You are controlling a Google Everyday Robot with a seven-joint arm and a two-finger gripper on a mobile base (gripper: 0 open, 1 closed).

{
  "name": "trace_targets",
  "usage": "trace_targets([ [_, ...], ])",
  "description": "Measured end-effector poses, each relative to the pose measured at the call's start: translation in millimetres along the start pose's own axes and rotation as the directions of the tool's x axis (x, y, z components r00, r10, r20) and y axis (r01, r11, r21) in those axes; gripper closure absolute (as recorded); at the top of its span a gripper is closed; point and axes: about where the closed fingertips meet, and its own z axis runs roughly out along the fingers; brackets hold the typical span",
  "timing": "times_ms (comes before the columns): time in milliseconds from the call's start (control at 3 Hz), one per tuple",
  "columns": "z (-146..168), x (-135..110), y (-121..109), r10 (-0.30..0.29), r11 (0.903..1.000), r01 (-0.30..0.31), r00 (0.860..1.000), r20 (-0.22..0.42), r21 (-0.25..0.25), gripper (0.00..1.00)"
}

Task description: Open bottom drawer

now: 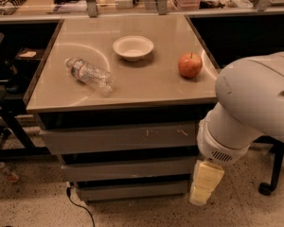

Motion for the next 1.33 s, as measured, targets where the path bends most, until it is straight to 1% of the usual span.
trace_targets([
  [333,62.6,-6.4,5.9,-0.009,0.9995,0.008,0.999,-0.031,-0.030,0.00],
  [667,140.4,-8.7,-1.1,0.040,0.9976,-0.043,0.998,-0.056,-0.054,0.00],
  [1000,201.4,-4.3,-4.0,0.114,0.9883,-0.122,0.990,-0.085,-0.092,0.00],
  [1333,201.7,-4.3,-3.9,0.114,0.9883,-0.122,0.990,-0.085,-0.092,0.00],
])
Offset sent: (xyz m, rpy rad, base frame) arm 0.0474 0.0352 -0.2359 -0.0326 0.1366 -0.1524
